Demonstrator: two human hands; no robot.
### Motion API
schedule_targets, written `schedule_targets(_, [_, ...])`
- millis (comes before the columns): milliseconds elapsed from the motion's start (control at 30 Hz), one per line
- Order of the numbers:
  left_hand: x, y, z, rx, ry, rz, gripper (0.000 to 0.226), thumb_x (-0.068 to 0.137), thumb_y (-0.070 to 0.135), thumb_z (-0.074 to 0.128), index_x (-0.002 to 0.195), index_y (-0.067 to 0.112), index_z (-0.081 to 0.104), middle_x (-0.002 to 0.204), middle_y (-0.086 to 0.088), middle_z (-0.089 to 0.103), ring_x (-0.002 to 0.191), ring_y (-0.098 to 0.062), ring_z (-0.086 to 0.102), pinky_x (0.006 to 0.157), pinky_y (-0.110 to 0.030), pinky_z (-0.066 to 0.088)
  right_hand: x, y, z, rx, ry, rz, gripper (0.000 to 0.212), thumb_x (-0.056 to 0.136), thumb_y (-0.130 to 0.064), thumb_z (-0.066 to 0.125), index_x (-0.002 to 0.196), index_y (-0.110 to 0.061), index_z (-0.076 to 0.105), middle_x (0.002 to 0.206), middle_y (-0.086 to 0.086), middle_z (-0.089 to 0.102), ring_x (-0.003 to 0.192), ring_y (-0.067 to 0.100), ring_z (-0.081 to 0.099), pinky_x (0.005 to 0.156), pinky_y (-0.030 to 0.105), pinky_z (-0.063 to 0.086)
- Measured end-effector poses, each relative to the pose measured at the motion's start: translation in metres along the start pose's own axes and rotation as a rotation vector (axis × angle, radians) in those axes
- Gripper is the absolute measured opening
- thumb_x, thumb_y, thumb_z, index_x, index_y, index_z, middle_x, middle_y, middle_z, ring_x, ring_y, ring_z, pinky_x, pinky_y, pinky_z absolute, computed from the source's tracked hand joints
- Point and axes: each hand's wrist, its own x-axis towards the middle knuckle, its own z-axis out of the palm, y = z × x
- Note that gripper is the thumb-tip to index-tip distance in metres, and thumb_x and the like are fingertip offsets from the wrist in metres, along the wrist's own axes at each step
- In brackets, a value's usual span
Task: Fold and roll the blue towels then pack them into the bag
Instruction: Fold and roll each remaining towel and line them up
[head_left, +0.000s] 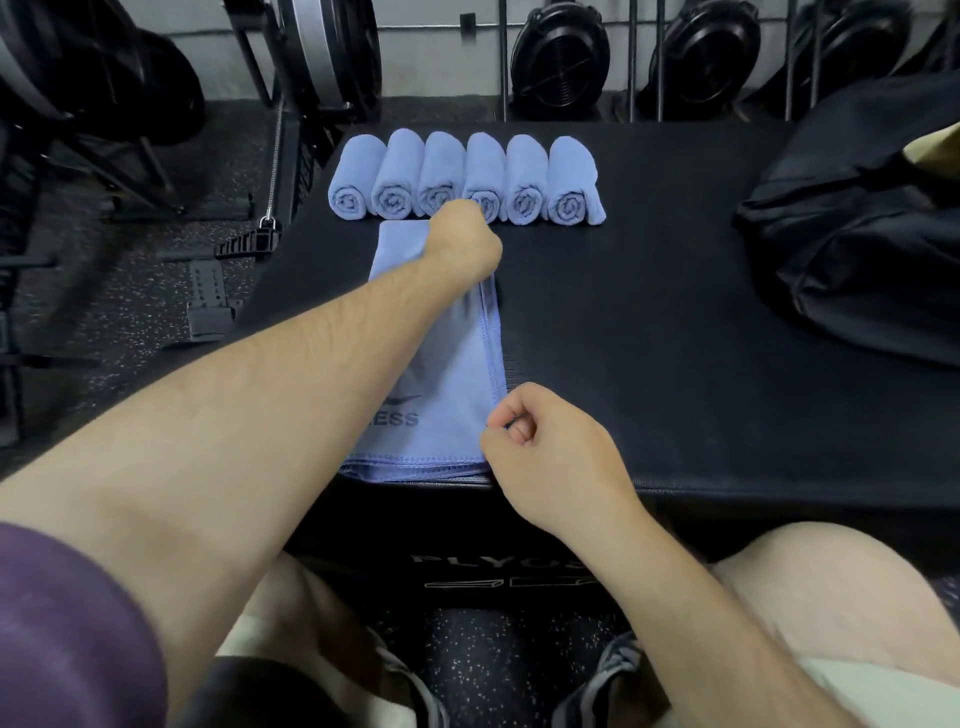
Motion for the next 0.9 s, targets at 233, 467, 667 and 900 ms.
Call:
schedule_targets(233, [0.0, -0.019, 0.018, -0.079, -0.041, 0.135, 0.033, 0.094, 0.003, 0.041, 0.089, 0.033, 0.053, 0.089, 0.008, 0.056, 0.098, -0.022, 0.051, 0.07, -0.021, 0.042, -0.002, -0.002, -0.001, 0.028, -0.024, 0.016, 0.003, 0.085, -0.027, 0.058, 0.083, -0.027, 0.06, 0.064, -0.012, 0.055, 0.062, 0.006, 0.051, 0.065, 0.025, 0.047])
schedule_targets(467, [-0.008, -0.04, 0.011, 0.274, -0.086, 0.118, 0.039, 0.098, 0.024, 0.035, 0.128, 0.022, 0.06, 0.145, -0.003, 0.055, 0.143, -0.036, 0.035, 0.112, -0.052, 0.025, -0.002, -0.004, 0.007, -0.127, -0.019, -0.05, 0.003, 0.087, -0.026, 0.056, 0.089, -0.025, 0.056, 0.08, -0.011, 0.051, 0.074, 0.012, 0.052, 0.067, 0.034, 0.05])
schedule_targets(667, [-0.013, -0.042, 0.016, 0.383, -0.287, 0.065, 0.055, 0.105, 0.045, 0.011, 0.16, 0.045, 0.01, 0.17, 0.013, 0.0, 0.155, -0.036, -0.012, 0.116, -0.071, -0.011, 0.006, -0.001, 0.039, -0.468, 0.256, -0.382, 0.043, 0.092, -0.036, 0.049, 0.124, -0.012, 0.063, 0.136, 0.012, 0.051, 0.125, 0.033, 0.047, 0.101, 0.048, 0.046])
schedule_targets(900, [-0.007, -0.042, 0.012, 0.442, -0.311, 0.115, 0.059, 0.099, 0.05, 0.013, 0.156, 0.054, 0.0, 0.169, 0.016, -0.009, 0.153, -0.042, -0.018, 0.109, -0.079, -0.011, 0.012, 0.009, 0.056, -0.65, -0.057, -0.359, 0.063, 0.104, -0.053, 0.006, 0.162, -0.031, 0.003, 0.17, 0.002, -0.014, 0.155, 0.022, -0.02, 0.126, 0.042, -0.01])
